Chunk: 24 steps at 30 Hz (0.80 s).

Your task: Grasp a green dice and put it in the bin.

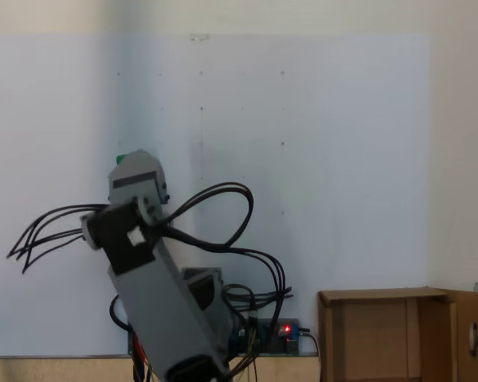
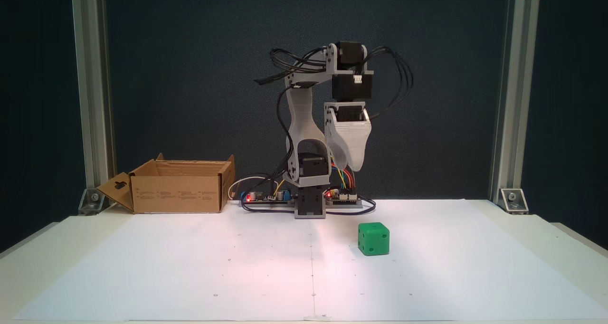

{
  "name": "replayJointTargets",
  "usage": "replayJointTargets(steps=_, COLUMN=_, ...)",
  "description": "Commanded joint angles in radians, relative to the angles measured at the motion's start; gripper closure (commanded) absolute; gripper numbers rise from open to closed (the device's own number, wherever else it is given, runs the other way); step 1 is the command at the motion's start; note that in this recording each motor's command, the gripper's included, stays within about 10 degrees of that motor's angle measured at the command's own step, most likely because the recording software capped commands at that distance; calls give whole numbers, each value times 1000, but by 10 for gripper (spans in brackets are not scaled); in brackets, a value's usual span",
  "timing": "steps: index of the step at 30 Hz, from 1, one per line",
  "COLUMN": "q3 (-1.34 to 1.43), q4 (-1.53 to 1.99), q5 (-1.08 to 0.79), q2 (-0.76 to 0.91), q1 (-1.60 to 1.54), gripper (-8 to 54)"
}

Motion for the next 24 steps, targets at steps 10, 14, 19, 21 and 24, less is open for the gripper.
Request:
replayJointTargets(steps=10, q3=-114, q4=-5, q5=282, q2=-18, q1=15, gripper=12)
replayJointTargets(steps=14, q3=-114, q4=-26, q5=298, q2=-20, q1=8, gripper=12)
replayJointTargets(steps=19, q3=-114, q4=-91, q5=296, q2=-21, q1=-26, gripper=16)
replayJointTargets(steps=21, q3=-114, q4=-130, q5=296, q2=-25, q1=-32, gripper=17)
replayJointTargets(steps=24, q3=-114, q4=-144, q5=296, q2=-46, q1=-54, gripper=18)
